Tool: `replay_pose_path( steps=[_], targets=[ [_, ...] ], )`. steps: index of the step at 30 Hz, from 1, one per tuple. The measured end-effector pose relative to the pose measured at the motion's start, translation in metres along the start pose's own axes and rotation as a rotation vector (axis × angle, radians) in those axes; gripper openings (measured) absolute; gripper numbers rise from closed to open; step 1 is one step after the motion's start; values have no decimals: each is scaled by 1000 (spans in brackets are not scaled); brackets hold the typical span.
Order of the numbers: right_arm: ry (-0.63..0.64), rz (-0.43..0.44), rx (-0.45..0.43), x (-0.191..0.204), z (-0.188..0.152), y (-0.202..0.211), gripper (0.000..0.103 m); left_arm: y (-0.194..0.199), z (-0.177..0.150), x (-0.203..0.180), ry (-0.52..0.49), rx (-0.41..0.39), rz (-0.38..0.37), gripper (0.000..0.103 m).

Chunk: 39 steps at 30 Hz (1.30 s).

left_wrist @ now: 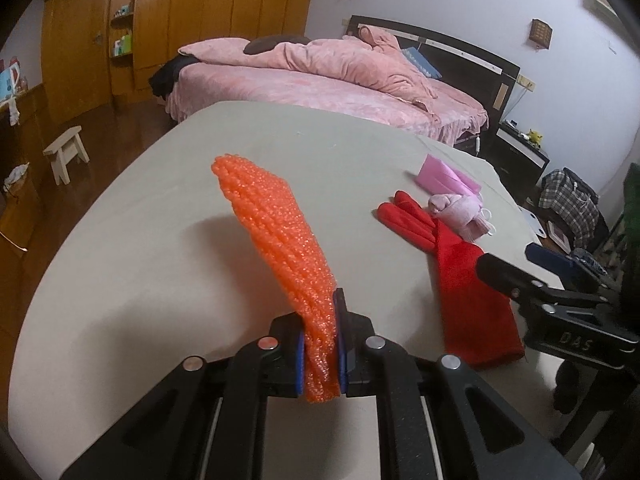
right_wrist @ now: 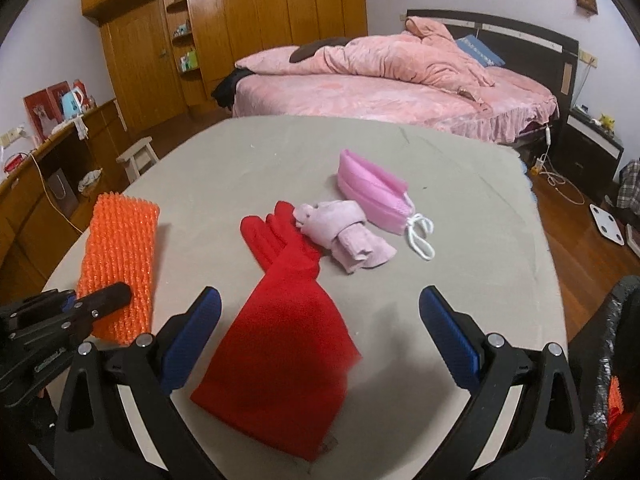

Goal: Collect trash
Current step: 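Grasp the red glove with the right tool while the left tool holds the orange pad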

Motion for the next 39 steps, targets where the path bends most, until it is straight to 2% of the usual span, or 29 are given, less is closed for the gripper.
replay_pose_path(
  steps=[3, 5, 7, 10, 12, 14, 16, 22, 39],
  targets=[
    [-3, 4, 32, 4, -1, -7, 93, -1, 0, 1, 5, -1, -1, 12],
    [12, 6, 57, 9, -3, -11, 82, -1, -1, 3, 10, -1, 2, 12],
    [32, 1, 88, 14, -6, -15, 75, -1, -1, 4, 17, 0, 5, 12],
    [28, 44, 129, 19, -10, -20, 55, -2, -1, 4, 21, -2, 5, 12],
    [34, 48, 138, 20, -10, -20, 47, -2, -1, 4, 20, -1, 8, 12],
    [43, 77, 140, 23, -11, -17, 26, -2, -1, 4, 18, -2, 9, 12],
    [47, 97, 141, 25, -11, -15, 16, -2, -1, 2, 12, -4, 13, 12],
    [39, 169, 100, 27, -5, 6, 14, 5, 3, -4, -8, -12, 24, 12],
    [38, 220, -46, 2, 26, 79, 14, 38, 21, -45, -65, -53, 7, 12]
  ],
)
Point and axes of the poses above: each gripper's, at about its wrist camera, not at the fingertips, and y roughly against the way its jaws point, x to its left, z to its top, the point moved 3 cm from there along -y, roughly the way its jaws point, and after that the axes turned 13 degrees about -z, right-handed, at the moved point
